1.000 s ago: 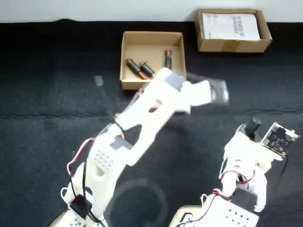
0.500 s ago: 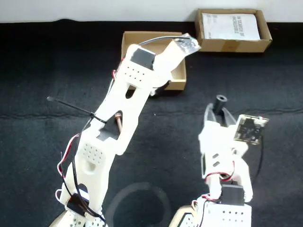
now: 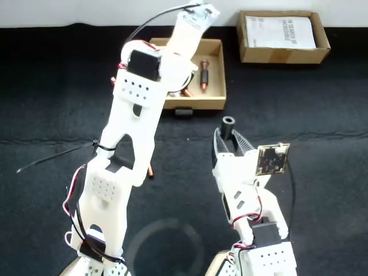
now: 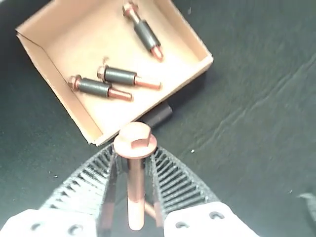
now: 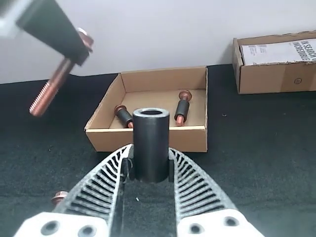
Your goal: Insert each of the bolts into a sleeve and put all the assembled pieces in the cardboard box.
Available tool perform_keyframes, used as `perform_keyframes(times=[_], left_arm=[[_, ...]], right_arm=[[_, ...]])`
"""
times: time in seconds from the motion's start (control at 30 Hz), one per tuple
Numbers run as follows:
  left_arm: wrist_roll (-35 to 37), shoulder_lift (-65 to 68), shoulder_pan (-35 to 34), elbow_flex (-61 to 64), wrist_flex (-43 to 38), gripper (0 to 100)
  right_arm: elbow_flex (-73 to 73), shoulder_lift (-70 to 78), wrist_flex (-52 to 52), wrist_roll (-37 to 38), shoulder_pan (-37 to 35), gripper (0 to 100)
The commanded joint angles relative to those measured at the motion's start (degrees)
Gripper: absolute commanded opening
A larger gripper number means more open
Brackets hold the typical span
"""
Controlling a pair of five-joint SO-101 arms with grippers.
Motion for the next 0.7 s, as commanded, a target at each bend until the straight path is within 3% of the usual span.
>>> perform_keyframes(times=[0.0,0.27,0.67], left_arm=[[2.2,-4.5,-1.3,-4.3,0.3,1],[11.3,-4.5,-0.9,-4.7,0.4,1],[26.5,-4.6,5.5,-5.8,0.2,1]], right_arm=[[2.8,-0.8,-5.0,-0.3,-0.4,0.7],[12.4,-0.7,-16.8,3.1,-0.4,0.7],[12.5,-0.4,-17.6,2.7,-0.4,0.7]])
